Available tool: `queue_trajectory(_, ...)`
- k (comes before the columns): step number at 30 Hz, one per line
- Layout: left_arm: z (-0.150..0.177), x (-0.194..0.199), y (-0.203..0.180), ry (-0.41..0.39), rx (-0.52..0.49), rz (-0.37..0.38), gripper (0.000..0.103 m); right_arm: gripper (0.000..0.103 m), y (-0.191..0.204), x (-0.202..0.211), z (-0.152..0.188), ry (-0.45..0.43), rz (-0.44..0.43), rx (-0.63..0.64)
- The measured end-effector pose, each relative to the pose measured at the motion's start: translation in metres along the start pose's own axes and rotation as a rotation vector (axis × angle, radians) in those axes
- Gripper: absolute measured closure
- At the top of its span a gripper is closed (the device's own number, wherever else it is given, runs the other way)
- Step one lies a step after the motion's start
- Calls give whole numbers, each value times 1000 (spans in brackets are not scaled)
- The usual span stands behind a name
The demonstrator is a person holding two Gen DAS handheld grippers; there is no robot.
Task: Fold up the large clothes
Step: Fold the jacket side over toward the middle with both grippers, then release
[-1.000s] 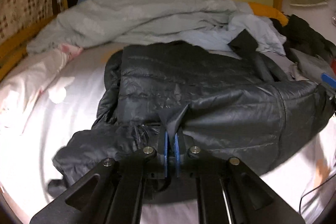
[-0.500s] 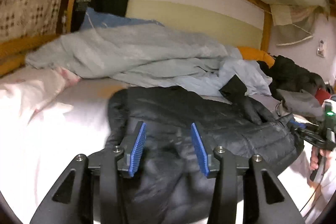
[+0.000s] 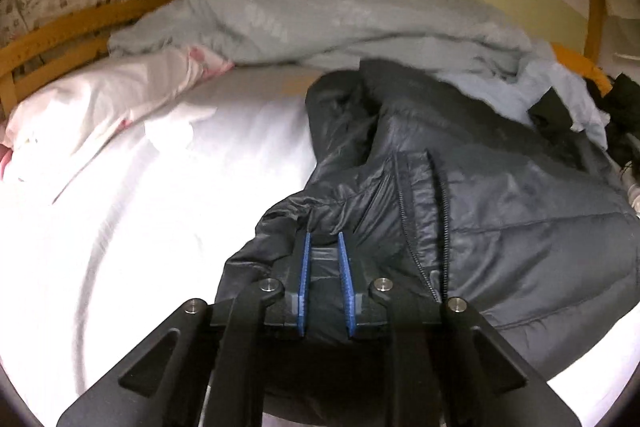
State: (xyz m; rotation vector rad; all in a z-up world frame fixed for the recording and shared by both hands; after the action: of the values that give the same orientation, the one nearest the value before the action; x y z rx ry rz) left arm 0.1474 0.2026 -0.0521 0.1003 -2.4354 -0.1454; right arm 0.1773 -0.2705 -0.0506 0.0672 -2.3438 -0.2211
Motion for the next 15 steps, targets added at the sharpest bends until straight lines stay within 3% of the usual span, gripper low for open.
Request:
queue_trajectory(3, 2, -10, -2, 27, -19, -2, 88, 84, 0, -1, 8, 21, 20, 12)
queue_trajectory(7, -3, 19, 2, -97, 3, 20, 88, 84, -11, 20, 5, -32, -18, -12)
queue_trajectory(9, -7, 48, 6, -186, 12, 26, 76, 84, -16, 43, 2, -100, -13, 4)
queue_trajectory(11, -8, 78, 10, -254, 8, -28, 27, 76, -18, 62, -1, -150, -12, 15)
queue_trajectory(13, -8, 93, 14, -263, 23, -41, 23, 50, -24, 77, 0, -157, -35, -18)
queue_trajectory(15, -10, 91, 21, -230, 70, -15, 21, 45, -32, 88, 4, -162, -111, -93)
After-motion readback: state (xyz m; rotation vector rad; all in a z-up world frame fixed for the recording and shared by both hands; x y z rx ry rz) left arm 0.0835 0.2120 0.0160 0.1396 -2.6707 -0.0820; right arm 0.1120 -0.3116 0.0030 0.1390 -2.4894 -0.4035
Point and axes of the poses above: each gripper's, at about its wrist camera, not at the fingertips, and x roughly against the way its jaws point, y to its left, z to its underside, the point moved 6 cm from there along -x, roughly the way its jaws point, and after that the axes turned 14 degrees about -x, right-handed, at the moved point
